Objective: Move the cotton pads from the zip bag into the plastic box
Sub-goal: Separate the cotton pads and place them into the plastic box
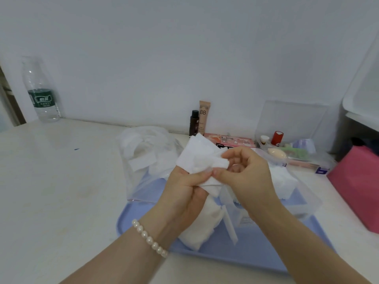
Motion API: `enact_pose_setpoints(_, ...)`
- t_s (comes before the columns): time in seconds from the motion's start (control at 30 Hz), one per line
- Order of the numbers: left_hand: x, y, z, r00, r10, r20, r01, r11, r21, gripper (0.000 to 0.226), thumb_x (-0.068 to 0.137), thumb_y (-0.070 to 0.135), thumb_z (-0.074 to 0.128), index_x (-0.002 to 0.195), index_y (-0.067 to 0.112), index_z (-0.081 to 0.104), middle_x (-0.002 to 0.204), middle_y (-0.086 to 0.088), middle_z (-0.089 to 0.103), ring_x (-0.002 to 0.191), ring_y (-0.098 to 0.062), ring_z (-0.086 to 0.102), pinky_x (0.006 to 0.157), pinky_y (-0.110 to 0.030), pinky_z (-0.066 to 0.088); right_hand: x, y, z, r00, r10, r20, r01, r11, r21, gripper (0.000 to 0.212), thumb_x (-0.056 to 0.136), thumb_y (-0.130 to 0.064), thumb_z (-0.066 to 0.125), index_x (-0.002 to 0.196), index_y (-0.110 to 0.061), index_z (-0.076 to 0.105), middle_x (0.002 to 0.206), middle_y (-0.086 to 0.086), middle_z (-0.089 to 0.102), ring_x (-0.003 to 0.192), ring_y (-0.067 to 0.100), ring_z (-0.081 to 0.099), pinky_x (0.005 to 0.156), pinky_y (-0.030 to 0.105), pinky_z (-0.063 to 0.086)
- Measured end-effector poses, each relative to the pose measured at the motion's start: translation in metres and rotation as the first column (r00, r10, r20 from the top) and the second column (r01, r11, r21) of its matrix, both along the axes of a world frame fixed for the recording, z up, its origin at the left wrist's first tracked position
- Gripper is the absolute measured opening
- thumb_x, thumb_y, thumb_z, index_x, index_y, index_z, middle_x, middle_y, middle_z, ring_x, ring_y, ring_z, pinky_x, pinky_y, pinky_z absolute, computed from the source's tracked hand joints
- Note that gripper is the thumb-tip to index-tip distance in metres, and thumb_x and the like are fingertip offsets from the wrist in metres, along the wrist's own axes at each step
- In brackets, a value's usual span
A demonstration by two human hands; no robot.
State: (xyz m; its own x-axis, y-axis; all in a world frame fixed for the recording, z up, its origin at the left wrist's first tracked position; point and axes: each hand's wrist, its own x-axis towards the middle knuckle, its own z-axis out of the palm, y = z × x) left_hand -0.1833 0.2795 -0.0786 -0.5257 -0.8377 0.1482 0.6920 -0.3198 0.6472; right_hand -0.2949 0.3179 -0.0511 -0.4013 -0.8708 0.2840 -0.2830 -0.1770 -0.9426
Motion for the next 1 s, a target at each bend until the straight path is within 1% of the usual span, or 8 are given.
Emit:
enact_pose_setpoints(0.1,0.001,-0.001,0.001,0.999,-0.04,-0.023,0.039,0.999,-0.021,0.048,0.08,-0.013,0.048,0.128,-0.01,0.046,0.12,-0.028,0.06,0.11,-0.036,0.06,0.091,-0.038,0.052,-0.001,-0.001,-0.003,0.947,-0.06,-0.316,0.058,0.998,-0.016,0.031,0.068,-0.013,0.077,0.082,-0.031,0.056,0.078,-0.008,0.051,0.064,0.0,0.045,0.06,0.01,0.034)
enact_pose_setpoints(0.17,0.002,-0.002,0.002,0.998,-0.055,-0.038,0.054,0.998,-0.026,0.051,0.076,-0.011,0.048,0.127,-0.009,0.047,0.122,-0.029,0.058,0.113,-0.037,0.059,0.096,-0.041,0.048,-0.002,-0.001,-0.002,0.929,-0.054,-0.366,0.053,0.999,-0.014,0.029,0.069,-0.018,0.077,0.085,-0.031,0.056,0.082,-0.01,0.049,0.067,-0.004,0.044,0.06,0.008,0.033)
enact_pose_setpoints(0.4,0.003,-0.002,0.004,0.995,-0.086,-0.059,0.083,0.995,-0.051,0.051,0.073,-0.012,0.049,0.124,-0.007,0.05,0.12,-0.03,0.059,0.11,-0.039,0.06,0.089,-0.038,0.053,-0.007,0.0,0.008,0.991,0.082,-0.107,-0.071,0.992,0.103,0.026,0.067,-0.004,0.078,0.073,-0.019,0.058,0.071,-0.005,0.048,0.054,0.0,0.041,0.051,0.007,0.036)
enact_pose_setpoints(0.57,0.002,-0.001,0.004,0.997,-0.07,-0.032,0.069,0.997,-0.031,0.051,0.07,-0.011,0.051,0.121,-0.008,0.052,0.118,-0.03,0.06,0.11,-0.039,0.06,0.091,-0.039,0.052,-0.007,0.004,0.011,0.983,0.135,0.124,-0.158,0.967,0.201,0.017,0.067,-0.001,0.078,0.069,-0.007,0.062,0.065,0.004,0.06,0.051,0.004,0.056,0.047,0.012,0.046)
enact_pose_setpoints(0.7,0.006,-0.001,0.009,0.989,-0.112,-0.1,0.118,0.991,0.061,0.061,0.067,-0.005,0.062,0.126,-0.009,0.047,0.124,-0.029,0.057,0.114,-0.038,0.058,0.092,-0.04,0.051,0.0,0.004,0.005,0.979,-0.052,-0.199,0.048,0.999,-0.021,0.031,0.061,-0.008,0.082,0.061,-0.023,0.055,0.072,-0.009,0.051,0.062,-0.004,0.046,0.056,0.007,0.034)
enact_pose_setpoints(0.77,0.009,0.0,0.013,0.979,-0.13,-0.154,0.154,0.976,0.154,0.054,0.073,0.013,0.061,0.122,-0.009,0.052,0.121,-0.028,0.059,0.108,-0.038,0.061,0.088,-0.044,0.053,0.003,0.005,0.004,0.957,-0.038,-0.288,0.02,0.998,-0.066,0.033,0.061,-0.008,0.082,0.06,-0.024,0.053,0.069,-0.012,0.051,0.062,-0.002,0.045,0.057,0.007,0.032)
enact_pose_setpoints(0.87,0.012,-0.001,0.015,0.975,-0.129,-0.179,0.174,0.948,0.267,0.053,0.082,0.03,0.048,0.119,-0.006,0.057,0.122,-0.026,0.059,0.111,-0.037,0.06,0.088,-0.047,0.05,-0.003,0.006,0.013,0.983,0.184,-0.018,-0.182,0.981,0.069,0.025,0.065,0.004,0.078,0.063,-0.01,0.057,0.059,-0.004,0.059,0.047,-0.003,0.051,0.049,0.009,0.04)
enact_pose_setpoints(1.0,0.01,-0.001,0.014,0.985,-0.169,-0.047,0.175,0.962,0.208,0.04,0.082,0.013,0.046,0.112,-0.01,0.058,0.119,-0.026,0.061,0.108,-0.032,0.062,0.091,-0.041,0.05,-0.03,0.003,0.021,0.93,0.335,0.149,-0.363,0.9,0.243,0.022,0.063,-0.003,0.079,0.078,-0.009,0.064,0.075,0.005,0.07,0.071,0.016,0.063,0.067,0.025,0.046)
